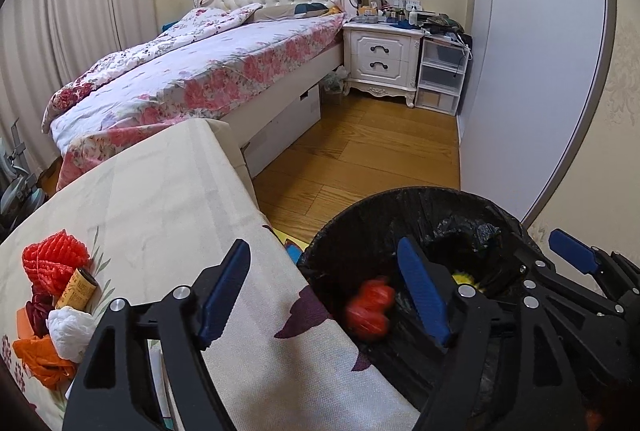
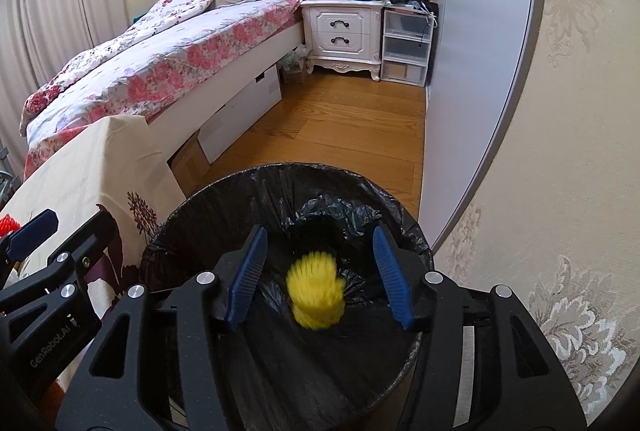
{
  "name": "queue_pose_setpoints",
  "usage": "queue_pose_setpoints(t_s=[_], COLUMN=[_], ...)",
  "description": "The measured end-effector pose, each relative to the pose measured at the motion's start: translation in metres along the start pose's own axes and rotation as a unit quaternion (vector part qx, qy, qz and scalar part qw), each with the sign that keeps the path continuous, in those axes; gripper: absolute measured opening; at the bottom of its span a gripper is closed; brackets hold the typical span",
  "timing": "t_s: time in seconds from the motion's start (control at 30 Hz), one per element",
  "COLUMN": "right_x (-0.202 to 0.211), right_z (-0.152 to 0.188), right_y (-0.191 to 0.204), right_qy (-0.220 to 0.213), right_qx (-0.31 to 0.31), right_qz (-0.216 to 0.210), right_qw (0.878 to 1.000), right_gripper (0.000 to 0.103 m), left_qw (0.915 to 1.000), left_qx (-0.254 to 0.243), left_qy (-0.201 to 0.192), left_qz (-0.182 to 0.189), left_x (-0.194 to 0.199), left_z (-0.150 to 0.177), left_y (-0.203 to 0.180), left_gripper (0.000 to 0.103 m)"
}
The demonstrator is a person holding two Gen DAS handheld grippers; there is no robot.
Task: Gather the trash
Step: 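Move both grippers back over the table items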
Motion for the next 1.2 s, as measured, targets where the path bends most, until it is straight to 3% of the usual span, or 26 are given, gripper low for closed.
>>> queue_pose_setpoints(t_s=[0.63,1.2], right_x=[0.029,0.065], right_z=[0.008,0.043], right_y=[0.017,0.103], right_qy=[-0.006,0.009], right_qx=[0.017,0.091], right_qz=[-0.011,-0.086], right_qw=[1.0,0.992], right_gripper=[0.055,0.055], left_qw=[0.9988,0.9897], left_qx=[0.027,0.094], left_qy=[-0.016,-0.006], left_qz=[-0.037,-0.108], left_x=[0.048,0.101], left_z=[0.01,0.064], left_y=[0.043,0.131], left_gripper=[0.08,0.08])
Point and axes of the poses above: each gripper's, at about its wrist camera, not at the fingertips, and x roughly against the way its jaws point, y to its left, z to its underside, the point moved 3 cm from there along -x, roughly the way its jaws point, and after that the axes turned 1 degree about -y, right-handed, at the moved point
